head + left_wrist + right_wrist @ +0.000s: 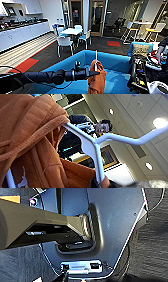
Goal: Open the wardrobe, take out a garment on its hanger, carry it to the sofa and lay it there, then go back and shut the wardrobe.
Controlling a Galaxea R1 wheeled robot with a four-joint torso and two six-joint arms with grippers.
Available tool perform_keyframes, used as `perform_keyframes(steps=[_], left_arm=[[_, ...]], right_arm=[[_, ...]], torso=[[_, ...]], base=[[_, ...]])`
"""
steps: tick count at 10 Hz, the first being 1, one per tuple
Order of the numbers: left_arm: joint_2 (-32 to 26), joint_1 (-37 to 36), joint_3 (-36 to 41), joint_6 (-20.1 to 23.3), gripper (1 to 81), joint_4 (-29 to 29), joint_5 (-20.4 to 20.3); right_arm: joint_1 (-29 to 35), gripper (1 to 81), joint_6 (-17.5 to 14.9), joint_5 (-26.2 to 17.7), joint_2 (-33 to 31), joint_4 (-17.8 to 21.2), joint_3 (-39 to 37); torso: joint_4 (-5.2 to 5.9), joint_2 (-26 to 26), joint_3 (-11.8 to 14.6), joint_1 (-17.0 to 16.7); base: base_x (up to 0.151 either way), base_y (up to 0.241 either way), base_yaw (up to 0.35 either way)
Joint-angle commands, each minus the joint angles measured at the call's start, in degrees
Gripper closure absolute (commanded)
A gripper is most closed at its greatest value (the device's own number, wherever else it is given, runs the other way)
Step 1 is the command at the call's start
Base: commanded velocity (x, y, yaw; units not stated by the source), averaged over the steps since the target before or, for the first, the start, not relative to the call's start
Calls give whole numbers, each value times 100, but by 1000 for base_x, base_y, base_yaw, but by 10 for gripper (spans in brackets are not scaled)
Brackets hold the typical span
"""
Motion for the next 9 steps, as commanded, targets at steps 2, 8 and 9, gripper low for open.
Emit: perform_keyframes(steps=[2, 8, 9], left_arm=[[15, -915, 297, 65, 811, 186, -546], [58, -915, 236, 65, 811, 186, -590], [76, -915, 209, 65, 811, 186, -616]], right_arm=[[11, 10, -25, -355, -25, -70, 32], [11, 10, -33, -355, -16, -70, 32], [11, 10, -33, -355, -16, -70, 32]], torso=[[0, 0, -2, 2], [0, 2, -475, 5], [0, 2, -639, 2]], base=[[74, 0, 0], [0, 0, 0], [0, 0, 0]])
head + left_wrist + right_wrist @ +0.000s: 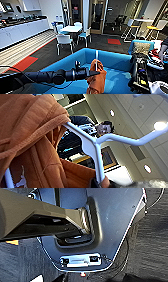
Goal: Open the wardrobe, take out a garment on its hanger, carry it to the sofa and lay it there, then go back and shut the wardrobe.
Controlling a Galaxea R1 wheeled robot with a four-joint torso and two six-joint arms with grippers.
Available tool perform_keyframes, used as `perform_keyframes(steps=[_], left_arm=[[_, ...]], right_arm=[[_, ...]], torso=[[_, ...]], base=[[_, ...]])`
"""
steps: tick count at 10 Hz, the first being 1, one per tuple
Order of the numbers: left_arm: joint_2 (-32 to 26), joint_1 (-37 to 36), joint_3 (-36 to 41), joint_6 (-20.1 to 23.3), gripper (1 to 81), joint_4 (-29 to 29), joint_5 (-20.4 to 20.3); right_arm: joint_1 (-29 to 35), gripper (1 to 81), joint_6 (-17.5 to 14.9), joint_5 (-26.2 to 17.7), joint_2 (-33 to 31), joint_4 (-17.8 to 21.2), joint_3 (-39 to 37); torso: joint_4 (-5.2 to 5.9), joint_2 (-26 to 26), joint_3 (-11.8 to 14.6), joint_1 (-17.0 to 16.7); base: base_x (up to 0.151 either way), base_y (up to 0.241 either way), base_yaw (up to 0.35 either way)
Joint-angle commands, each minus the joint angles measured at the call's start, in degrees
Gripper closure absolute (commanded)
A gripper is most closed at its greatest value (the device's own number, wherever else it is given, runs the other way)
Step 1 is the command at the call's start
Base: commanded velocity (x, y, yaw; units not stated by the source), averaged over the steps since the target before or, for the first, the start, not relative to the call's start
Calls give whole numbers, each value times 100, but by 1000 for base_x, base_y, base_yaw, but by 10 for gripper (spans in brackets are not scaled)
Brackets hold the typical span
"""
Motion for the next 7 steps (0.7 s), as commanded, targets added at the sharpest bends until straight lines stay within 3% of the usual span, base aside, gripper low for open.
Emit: perform_keyframes(steps=[1, 5, 7], left_arm=[[47, -904, 200, 63, 811, 160, -574], [241, -1245, -222, 19, 811, 72, -776], [469, -1597, -731, -315, 811, 90, -732]], right_arm=[[23, 10, -20, -363, -18, -70, 43], [31, 10, -29, -363, -18, -70, 61], [84, 10, -29, -371, -1, -52, 52]], torso=[[0, 0, -141, 0], [0, 4, -297, 9], [0, 4, -295, 9]], base=[[0, 0, 0], [0, 0, 0], [0, 0, 0]])
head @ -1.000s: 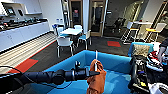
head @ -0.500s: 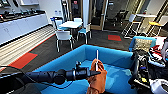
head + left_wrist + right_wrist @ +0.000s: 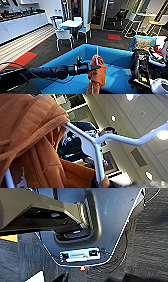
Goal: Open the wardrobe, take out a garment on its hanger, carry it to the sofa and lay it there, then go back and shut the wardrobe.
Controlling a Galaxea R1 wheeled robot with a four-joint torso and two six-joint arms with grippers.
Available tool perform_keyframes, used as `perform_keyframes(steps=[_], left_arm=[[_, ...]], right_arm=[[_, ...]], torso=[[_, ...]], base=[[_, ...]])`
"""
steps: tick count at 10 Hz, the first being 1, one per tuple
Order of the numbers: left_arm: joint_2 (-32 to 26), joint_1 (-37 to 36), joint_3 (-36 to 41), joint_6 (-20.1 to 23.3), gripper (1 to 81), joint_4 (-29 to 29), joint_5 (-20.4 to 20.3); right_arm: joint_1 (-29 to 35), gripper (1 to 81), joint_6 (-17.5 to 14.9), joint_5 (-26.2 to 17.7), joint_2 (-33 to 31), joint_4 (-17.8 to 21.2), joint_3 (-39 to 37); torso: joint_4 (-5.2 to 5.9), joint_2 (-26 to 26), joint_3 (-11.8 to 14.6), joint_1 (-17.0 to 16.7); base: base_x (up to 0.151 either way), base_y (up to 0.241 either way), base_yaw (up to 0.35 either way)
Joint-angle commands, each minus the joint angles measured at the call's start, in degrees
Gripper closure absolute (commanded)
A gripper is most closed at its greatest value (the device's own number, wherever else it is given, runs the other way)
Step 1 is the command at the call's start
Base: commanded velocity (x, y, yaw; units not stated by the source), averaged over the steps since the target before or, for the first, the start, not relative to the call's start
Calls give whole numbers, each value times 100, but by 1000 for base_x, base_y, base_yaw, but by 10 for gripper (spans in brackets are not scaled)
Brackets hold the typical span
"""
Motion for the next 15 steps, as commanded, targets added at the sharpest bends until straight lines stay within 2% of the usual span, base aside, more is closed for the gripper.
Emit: perform_keyframes(steps=[1, 6, 7, 11, 12, 13, 15], left_arm=[[339, -1473, -464, -361, 811, 93, -553], [1532, -2203, -2052, -984, 811, 76, -475], [1761, -2283, -2379, -1099, 811, 102, -325], [2184, -2485, -3294, -1301, 811, 76, -236], [2369, -2494, -3637, -1381, 811, 84, -70], [2561, -2494, -4030, -1398, 811, 84, 97], [2703, -2494, -4375, -1398, 811, 102, 229]], right_arm=[[35, 10, -17, -397, 6, -61, 32], [106, 10, -18, -397, 67, -70, 32], [115, 10, -17, -397, 94, -70, 32], [132, 10, -26, -406, 102, -79, 32], [132, 10, -26, -406, 102, -79, 32], [124, 10, -26, -405, 102, -70, 32], [123, 10, -18, -397, 94, -61, 32]], torso=[[0, 0, 0, 0], [0, 0, -2, 0], [0, 0, -5, 0], [0, 0, -6, 2], [0, 0, -6, 2], [241, 0, -6, 2], [525, 2, -6, 2]], base=[[0, 0, 0], [0, 0, 0], [0, 0, 0], [0, 0, 0], [0, 0, 0], [0, 0, 0], [0, 0, 0]])
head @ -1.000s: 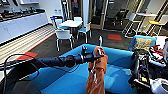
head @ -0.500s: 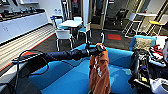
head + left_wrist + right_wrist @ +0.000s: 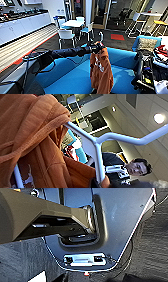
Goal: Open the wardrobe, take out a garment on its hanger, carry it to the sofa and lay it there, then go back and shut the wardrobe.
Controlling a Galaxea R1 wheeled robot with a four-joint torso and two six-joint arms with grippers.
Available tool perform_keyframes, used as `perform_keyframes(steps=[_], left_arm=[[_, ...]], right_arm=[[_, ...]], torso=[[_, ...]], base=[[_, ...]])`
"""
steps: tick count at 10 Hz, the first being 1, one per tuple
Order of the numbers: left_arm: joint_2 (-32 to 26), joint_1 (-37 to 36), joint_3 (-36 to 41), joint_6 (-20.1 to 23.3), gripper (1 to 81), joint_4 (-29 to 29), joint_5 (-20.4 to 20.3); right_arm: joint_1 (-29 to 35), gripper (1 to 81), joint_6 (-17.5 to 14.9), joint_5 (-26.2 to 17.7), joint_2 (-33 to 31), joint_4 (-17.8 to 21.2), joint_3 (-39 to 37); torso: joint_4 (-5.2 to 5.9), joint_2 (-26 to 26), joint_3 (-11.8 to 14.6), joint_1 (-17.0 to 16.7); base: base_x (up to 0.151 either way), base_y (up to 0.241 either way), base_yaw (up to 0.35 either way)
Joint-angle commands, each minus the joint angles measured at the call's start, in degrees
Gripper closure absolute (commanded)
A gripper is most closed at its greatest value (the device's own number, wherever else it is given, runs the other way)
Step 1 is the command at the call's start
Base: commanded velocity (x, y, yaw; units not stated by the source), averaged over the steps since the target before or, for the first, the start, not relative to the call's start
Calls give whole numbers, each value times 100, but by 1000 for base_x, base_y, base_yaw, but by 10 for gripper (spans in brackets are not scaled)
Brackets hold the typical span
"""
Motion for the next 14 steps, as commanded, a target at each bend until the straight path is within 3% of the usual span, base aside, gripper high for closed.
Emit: perform_keyframes(steps=[1, 3, 4, 9, 14], left_arm=[[249, -1305, -390, -91, 811, 100, -242], [275, -1305, -708, -91, 811, 100, -207], [379, -1305, -978, -91, 811, 143, -33], [1338, -1437, -2545, -74, 811, 275, 320], [1049, -1718, -2861, -91, 811, 109, 364]], right_arm=[[-8, 10, -12, -367, -5, -61, 35], [-16, 10, -3, -375, -5, -52, 35], [-16, 10, -11, -367, -5, -52, 35], [-25, 10, -12, -367, -5, -44, 35], [-34, 10, -3, -366, 4, -52, 35]], torso=[[-15, 0, 0, 0], [242, 0, -2, 0], [270, 0, -2, 0], [266, 0, -2, 0], [269, 2, -5, 0]], base=[[0, 0, 0], [0, 0, 0], [0, 0, 0], [0, 0, 0], [0, 0, 0]])
